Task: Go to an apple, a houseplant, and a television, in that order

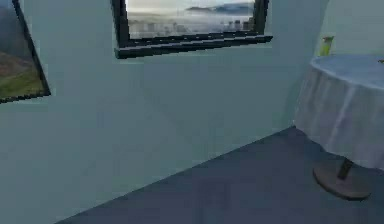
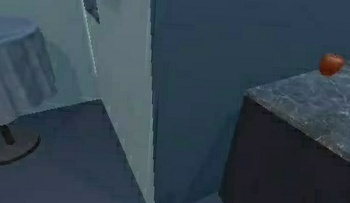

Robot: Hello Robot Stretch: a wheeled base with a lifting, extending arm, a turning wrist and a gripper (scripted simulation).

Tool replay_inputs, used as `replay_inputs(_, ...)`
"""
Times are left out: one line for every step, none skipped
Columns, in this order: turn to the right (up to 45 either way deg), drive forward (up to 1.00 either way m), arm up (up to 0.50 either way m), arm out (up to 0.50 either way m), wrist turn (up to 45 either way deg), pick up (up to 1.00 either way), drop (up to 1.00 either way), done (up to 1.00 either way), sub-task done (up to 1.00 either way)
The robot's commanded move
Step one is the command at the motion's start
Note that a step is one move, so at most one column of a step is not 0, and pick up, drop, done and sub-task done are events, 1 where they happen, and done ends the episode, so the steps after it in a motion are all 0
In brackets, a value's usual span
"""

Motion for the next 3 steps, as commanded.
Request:
replay_inputs(-45.0,0.00,0.00,0.00,0.0,0.00,0.00,0.00,0.00)
replay_inputs(-45.0,0.00,0.00,0.00,0.0,0.00,0.00,0.00,0.00)
replay_inputs(-36.0,0.00,0.00,0.00,0.0,0.00,0.00,0.00,0.00)
